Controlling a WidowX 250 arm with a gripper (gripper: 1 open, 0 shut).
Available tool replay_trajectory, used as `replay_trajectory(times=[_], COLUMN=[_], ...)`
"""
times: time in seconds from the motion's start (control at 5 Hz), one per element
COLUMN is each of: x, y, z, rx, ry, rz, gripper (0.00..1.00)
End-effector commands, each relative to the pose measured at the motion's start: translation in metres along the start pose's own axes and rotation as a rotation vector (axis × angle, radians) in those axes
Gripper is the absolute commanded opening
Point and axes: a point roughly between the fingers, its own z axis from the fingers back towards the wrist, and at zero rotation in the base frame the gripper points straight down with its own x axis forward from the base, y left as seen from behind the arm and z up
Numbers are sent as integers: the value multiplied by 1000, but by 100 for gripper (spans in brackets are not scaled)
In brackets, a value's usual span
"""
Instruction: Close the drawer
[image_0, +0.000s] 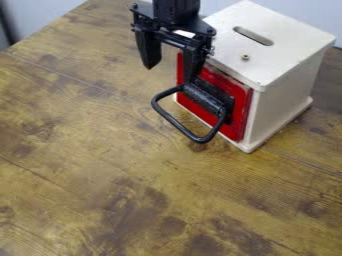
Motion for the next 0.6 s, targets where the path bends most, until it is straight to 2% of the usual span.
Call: replay_trajectory(times=[0.0, 0.2, 0.4], x=[2, 10, 16], y=[9, -8, -29], z=[15, 13, 14], rx=[-3, -7, -1], ry=[-46, -40, -75], rz=[-30, -63, -92], gripper=[100, 100, 100])
